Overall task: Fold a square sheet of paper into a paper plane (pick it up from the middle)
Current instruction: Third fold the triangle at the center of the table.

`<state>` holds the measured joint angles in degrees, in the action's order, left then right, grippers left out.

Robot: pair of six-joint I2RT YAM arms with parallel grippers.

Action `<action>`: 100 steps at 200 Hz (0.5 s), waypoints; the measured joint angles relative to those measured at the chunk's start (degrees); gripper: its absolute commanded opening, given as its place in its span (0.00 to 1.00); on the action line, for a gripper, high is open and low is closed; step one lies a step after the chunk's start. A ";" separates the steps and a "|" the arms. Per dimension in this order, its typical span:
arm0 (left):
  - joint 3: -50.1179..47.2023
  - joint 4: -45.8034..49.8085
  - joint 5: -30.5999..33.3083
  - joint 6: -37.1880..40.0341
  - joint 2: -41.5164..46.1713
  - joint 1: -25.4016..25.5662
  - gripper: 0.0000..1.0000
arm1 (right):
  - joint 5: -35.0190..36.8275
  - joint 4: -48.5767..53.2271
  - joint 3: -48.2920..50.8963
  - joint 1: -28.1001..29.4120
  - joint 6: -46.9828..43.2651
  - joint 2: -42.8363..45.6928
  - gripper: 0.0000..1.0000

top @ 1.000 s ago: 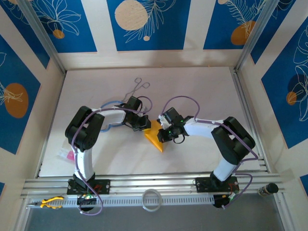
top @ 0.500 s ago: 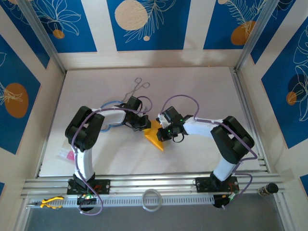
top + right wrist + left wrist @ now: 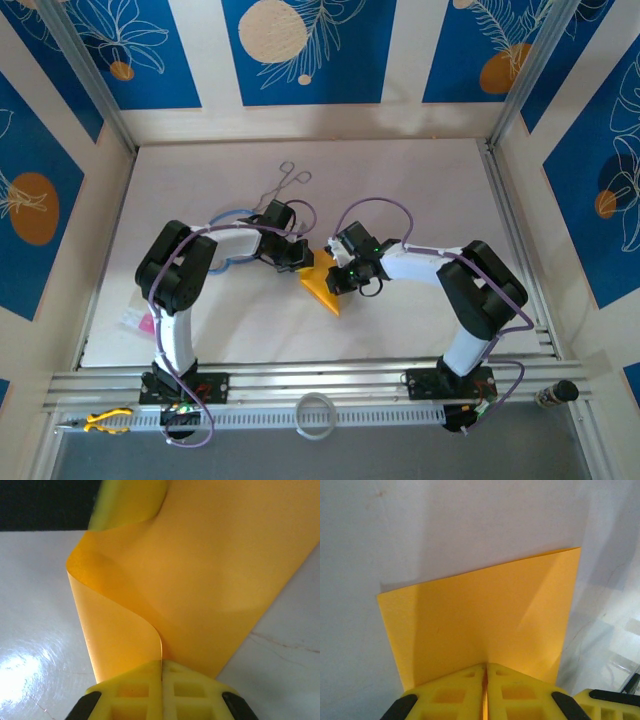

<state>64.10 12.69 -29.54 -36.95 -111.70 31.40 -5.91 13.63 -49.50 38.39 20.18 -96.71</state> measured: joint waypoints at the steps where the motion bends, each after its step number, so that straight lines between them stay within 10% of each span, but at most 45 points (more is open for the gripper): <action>1: 0.00 0.00 0.00 0.00 0.00 0.00 0.11 | 0.00 0.00 0.00 0.00 0.00 0.00 0.03; 100: 0.00 0.00 0.00 0.02 0.00 0.00 0.11 | -0.02 -0.11 0.00 0.07 0.02 -1.01 0.03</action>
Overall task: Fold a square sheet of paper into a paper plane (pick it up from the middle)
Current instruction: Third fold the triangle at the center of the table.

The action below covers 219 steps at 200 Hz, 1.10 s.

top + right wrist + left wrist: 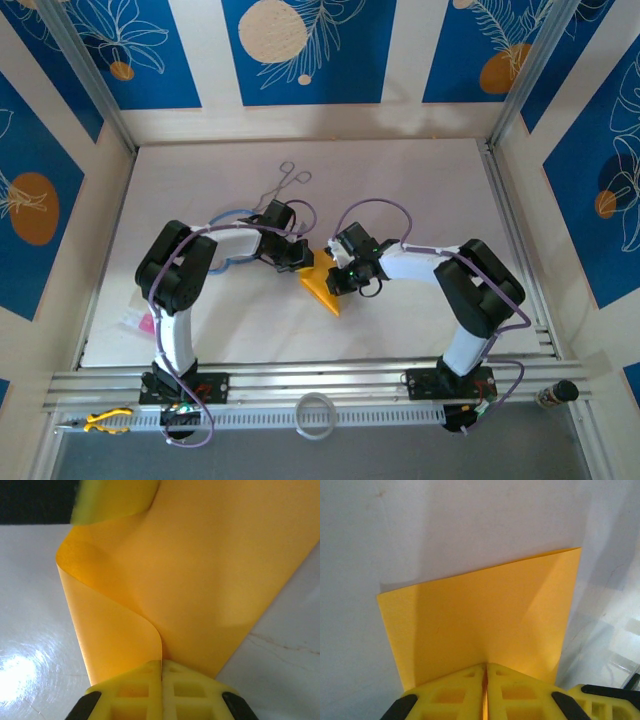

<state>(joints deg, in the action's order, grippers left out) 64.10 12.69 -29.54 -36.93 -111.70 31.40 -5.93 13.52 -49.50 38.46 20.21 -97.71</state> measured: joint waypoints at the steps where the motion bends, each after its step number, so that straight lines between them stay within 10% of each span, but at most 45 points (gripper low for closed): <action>1: 0.00 0.00 0.00 -0.02 0.00 0.00 0.12 | 0.00 0.00 0.00 0.00 0.00 0.00 0.03; 109: 0.87 4.50 4.26 0.00 4.90 0.28 0.25 | 0.04 -0.42 0.11 0.00 0.02 0.00 0.03; 219: -18.82 -14.93 3.02 -18.64 18.60 6.27 0.00 | 0.04 -0.59 0.11 0.00 0.07 -0.02 0.03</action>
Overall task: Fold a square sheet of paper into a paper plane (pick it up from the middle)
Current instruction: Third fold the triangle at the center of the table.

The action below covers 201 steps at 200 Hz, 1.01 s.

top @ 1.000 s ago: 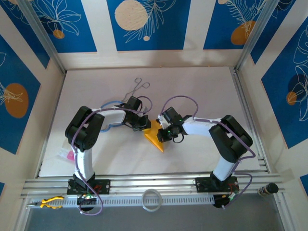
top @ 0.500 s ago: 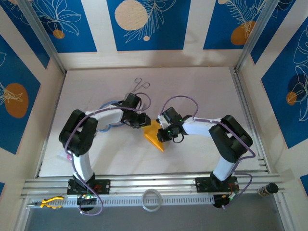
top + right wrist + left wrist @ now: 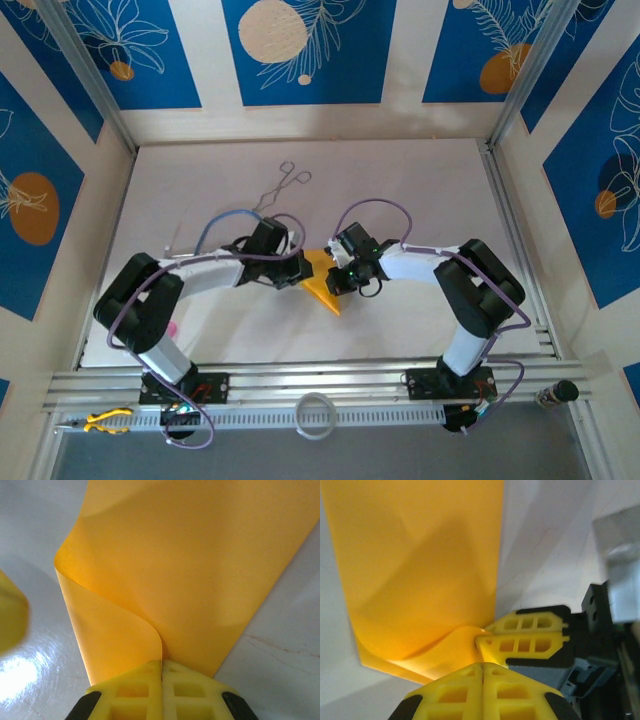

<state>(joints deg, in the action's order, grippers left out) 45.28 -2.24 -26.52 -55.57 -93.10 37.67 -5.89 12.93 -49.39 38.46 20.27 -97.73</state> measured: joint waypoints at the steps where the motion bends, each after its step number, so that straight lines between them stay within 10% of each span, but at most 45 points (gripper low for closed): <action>1: -0.26 -0.35 0.04 -0.20 0.00 0.20 0.00 | 0.00 0.00 0.02 0.00 0.00 0.00 0.03; 201: -3.76 -10.71 2.86 -7.78 -4.92 3.61 0.00 | -0.07 -0.92 0.39 0.00 0.00 0.02 0.03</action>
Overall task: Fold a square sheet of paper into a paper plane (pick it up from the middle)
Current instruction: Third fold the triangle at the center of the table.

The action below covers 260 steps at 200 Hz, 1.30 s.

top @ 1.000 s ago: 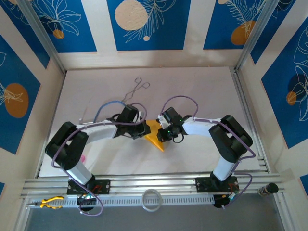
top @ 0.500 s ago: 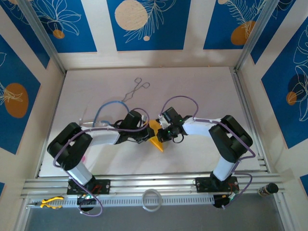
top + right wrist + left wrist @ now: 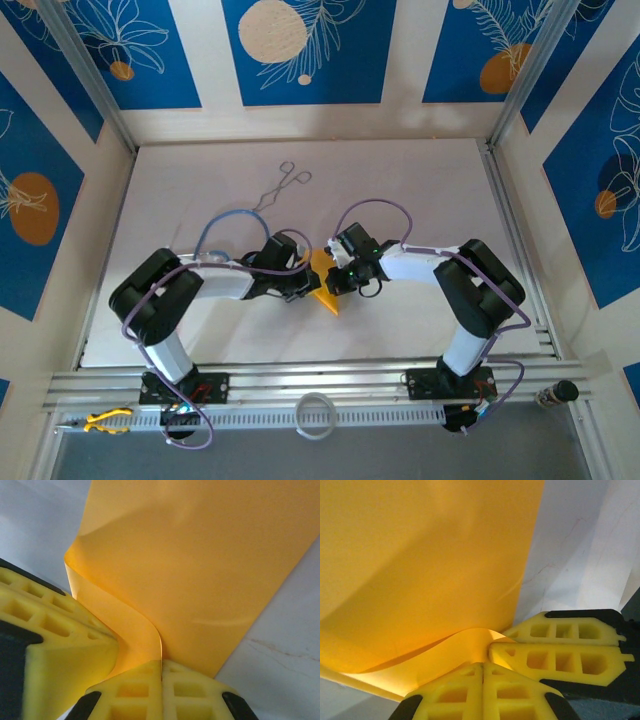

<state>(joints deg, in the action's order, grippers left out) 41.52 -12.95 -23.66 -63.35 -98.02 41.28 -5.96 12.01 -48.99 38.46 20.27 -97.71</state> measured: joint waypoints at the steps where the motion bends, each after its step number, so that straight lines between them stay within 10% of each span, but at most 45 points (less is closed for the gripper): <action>1: 0.00 0.00 0.00 0.02 0.00 0.00 0.00 | 0.00 0.02 0.00 0.00 0.00 0.00 0.03; 68: -0.92 -2.10 0.17 0.46 -2.01 0.00 0.00 | 0.00 0.00 0.00 0.00 0.00 0.00 0.05; 162: -1.36 -3.10 0.22 0.83 -2.01 0.00 0.00 | -2.38 1.03 2.99 -1.86 6.12 10.62 0.38; 260: -1.33 -3.72 0.20 0.85 -2.25 0.02 0.00 | -8.44 -6.67 10.67 3.34 20.41 13.11 0.06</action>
<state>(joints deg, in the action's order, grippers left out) 40.18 -16.67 -23.46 -62.50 -100.27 41.30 -14.39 5.34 -38.33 41.80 40.69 -84.60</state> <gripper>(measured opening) 0.061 0.068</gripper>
